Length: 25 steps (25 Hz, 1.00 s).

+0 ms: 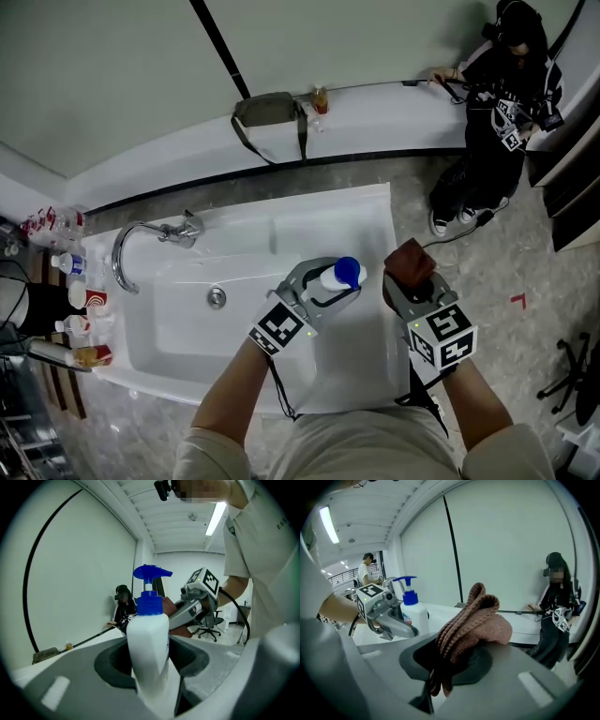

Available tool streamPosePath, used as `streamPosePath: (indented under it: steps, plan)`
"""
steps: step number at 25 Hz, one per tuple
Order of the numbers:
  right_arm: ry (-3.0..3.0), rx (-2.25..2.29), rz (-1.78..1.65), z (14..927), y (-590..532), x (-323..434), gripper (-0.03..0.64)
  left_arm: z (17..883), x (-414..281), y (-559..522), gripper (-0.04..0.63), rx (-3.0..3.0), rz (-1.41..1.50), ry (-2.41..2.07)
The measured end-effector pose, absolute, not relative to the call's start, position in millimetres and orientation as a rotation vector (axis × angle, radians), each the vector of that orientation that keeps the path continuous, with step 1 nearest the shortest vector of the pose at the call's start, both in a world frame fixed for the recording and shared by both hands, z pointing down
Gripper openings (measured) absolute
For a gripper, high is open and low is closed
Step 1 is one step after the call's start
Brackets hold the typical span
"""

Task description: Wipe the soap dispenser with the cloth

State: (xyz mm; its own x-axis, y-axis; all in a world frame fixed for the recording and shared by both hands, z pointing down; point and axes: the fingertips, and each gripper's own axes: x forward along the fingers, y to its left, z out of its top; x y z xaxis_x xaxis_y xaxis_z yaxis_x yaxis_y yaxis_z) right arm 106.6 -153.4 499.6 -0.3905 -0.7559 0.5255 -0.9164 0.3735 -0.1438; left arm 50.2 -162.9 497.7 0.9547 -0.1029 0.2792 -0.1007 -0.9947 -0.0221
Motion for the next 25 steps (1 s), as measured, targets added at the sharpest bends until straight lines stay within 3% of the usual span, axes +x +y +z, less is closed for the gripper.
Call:
streamPosePath:
  steps: [15, 22, 25]
  plan:
    - [-2.225, 1.491, 0.543, 517.0, -148.3, 97.1, 0.08, 545.6, 48.6, -154.8, 0.215, -3.073, -0.403, 0.107]
    - [-2.21, 1.536, 0.518, 504.9, -140.9, 85.2, 0.08, 495.2, 28.1, -150.4, 0.265, -3.009, -0.252, 0.257]
    - [-2.203, 1.587, 0.501, 489.6, -133.3, 85.2, 0.08, 444.9, -7.5, -151.3, 0.265, -3.04, -0.064, 0.519]
